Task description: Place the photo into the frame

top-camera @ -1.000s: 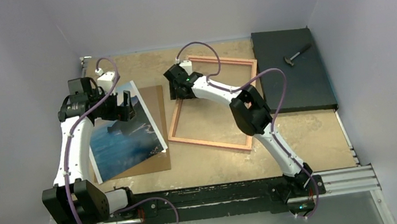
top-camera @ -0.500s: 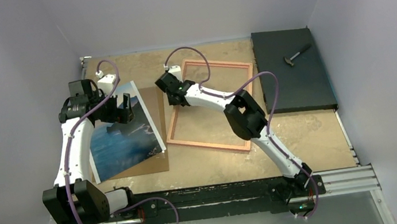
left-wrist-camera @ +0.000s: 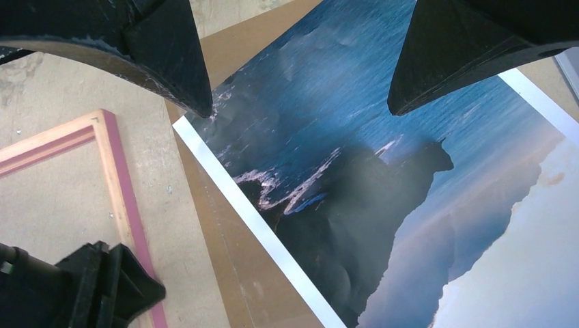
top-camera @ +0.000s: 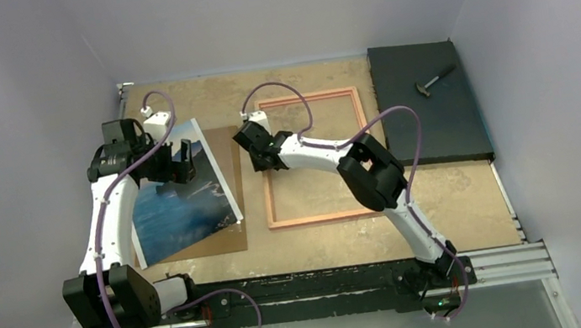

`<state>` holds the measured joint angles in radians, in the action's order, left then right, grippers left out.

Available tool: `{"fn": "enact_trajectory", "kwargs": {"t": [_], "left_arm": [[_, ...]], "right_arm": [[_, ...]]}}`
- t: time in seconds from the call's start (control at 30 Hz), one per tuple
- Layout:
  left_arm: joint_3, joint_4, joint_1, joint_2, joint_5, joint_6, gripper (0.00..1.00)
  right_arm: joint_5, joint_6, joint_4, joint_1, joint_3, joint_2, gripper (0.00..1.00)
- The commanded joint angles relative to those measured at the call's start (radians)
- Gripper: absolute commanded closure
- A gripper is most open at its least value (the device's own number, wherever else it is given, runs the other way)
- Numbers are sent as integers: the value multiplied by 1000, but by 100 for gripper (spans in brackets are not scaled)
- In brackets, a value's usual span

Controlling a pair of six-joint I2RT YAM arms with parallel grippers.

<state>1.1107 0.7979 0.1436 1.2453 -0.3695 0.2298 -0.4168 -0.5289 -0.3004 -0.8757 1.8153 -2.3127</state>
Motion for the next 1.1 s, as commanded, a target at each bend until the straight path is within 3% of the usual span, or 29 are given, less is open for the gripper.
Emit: {"fn": "enact_trajectory", "kwargs": {"t": [0.0, 0.27, 0.4, 0.5, 0.6, 0.67, 0.87, 1.07], "left_arm": [[-7, -21, 8, 0, 1, 19, 0], [96, 42, 15, 34, 71, 30, 0], [194, 88, 42, 46, 138, 66, 0], [268, 133, 94, 57, 158, 94, 0], [299, 183, 158, 82, 162, 138, 0], [285, 190, 199, 92, 170, 157, 0], [192, 85, 309, 75, 181, 168, 3], [74, -24, 360, 94, 208, 176, 0]], "right_arm": [[52, 23, 5, -9, -94, 79, 59], [33, -19, -37, -24, 30, 99, 24], [18, 40, 10, -32, 73, 208, 2], [31, 148, 151, -34, 38, 294, 1], [-37, 96, 254, -8, 17, 300, 1], [103, 136, 294, 17, 54, 271, 1], [143, 179, 118, 13, 427, 10, 1], [207, 172, 147, 16, 360, -17, 1]]}}
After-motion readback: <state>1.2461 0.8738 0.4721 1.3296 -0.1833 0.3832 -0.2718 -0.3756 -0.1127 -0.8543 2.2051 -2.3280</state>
